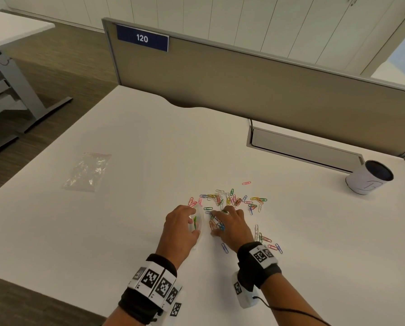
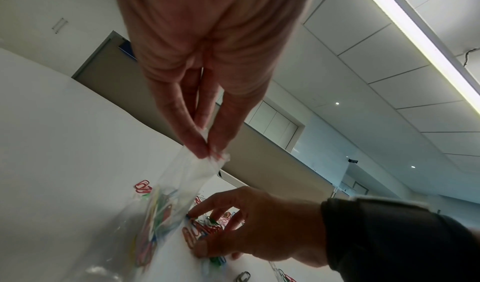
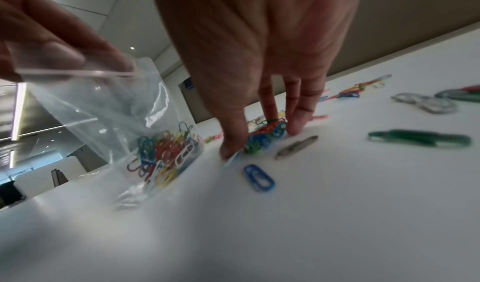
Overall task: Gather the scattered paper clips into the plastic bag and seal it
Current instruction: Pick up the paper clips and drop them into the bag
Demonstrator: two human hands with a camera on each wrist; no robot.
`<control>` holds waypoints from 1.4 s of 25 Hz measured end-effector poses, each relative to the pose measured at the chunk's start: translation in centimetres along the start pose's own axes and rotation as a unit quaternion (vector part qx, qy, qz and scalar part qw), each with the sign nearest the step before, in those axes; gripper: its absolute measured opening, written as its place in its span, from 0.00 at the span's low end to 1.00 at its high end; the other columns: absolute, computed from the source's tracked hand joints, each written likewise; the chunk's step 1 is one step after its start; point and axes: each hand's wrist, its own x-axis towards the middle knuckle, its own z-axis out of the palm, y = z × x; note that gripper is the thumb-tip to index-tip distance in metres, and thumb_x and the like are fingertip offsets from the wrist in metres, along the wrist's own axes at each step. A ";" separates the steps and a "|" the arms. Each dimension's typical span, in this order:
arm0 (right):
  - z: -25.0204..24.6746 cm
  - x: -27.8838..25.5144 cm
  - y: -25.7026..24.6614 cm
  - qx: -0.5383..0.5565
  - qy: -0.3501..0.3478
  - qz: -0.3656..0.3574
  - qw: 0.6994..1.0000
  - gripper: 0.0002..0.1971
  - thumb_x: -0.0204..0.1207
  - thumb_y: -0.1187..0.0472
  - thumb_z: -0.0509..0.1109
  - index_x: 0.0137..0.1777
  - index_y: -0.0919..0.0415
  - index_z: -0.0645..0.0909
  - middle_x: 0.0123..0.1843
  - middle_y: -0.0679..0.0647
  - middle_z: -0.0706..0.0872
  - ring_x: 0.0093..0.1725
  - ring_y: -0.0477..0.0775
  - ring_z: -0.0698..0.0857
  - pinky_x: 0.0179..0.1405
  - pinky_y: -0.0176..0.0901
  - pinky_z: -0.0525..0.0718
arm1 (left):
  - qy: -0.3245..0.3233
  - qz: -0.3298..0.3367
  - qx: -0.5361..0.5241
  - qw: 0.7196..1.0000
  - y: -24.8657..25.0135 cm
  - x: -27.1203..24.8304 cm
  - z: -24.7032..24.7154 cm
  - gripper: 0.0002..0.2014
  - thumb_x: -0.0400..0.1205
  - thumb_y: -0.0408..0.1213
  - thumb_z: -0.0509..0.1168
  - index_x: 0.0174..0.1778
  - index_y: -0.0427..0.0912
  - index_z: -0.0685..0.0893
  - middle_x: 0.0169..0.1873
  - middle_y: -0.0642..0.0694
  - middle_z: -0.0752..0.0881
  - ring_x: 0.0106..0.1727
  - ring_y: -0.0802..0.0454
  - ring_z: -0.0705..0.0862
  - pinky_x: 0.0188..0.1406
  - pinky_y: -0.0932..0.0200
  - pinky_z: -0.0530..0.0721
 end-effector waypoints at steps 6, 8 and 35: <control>0.5 0.3 0.6 0.014 0.081 -0.015 0.997 0.08 0.79 0.65 0.66 0.54 0.59 0.84 0.52 0.57 0.86 0.52 0.60 0.82 0.49 0.47 0.82 | -0.007 -0.003 -0.002 1.000 0.0 -0.1 0.0 0.23 0.71 0.28 0.74 0.63 0.41 0.80 0.61 0.47 0.82 0.51 0.54 0.83 0.55 0.62 0.85; 0.2 0.4 0.9 0.015 0.072 -0.009 0.997 0.08 0.79 0.66 0.66 0.53 0.60 0.85 0.50 0.58 0.88 0.50 0.59 0.84 0.49 0.46 0.82 | -0.011 -0.004 -0.004 1.000 0.2 -0.1 0.1 0.24 0.71 0.28 0.74 0.64 0.41 0.80 0.62 0.46 0.82 0.50 0.55 0.83 0.55 0.62 0.85; -5.4 -1.9 -5.2 0.280 0.039 0.010 0.959 0.04 0.69 0.70 0.76 0.44 0.67 0.90 0.39 0.64 0.92 0.34 0.55 0.90 0.43 0.44 0.91 | -0.012 -0.002 -0.009 1.000 1.0 0.3 0.7 0.23 0.72 0.30 0.75 0.63 0.41 0.81 0.60 0.45 0.84 0.50 0.53 0.84 0.52 0.59 0.87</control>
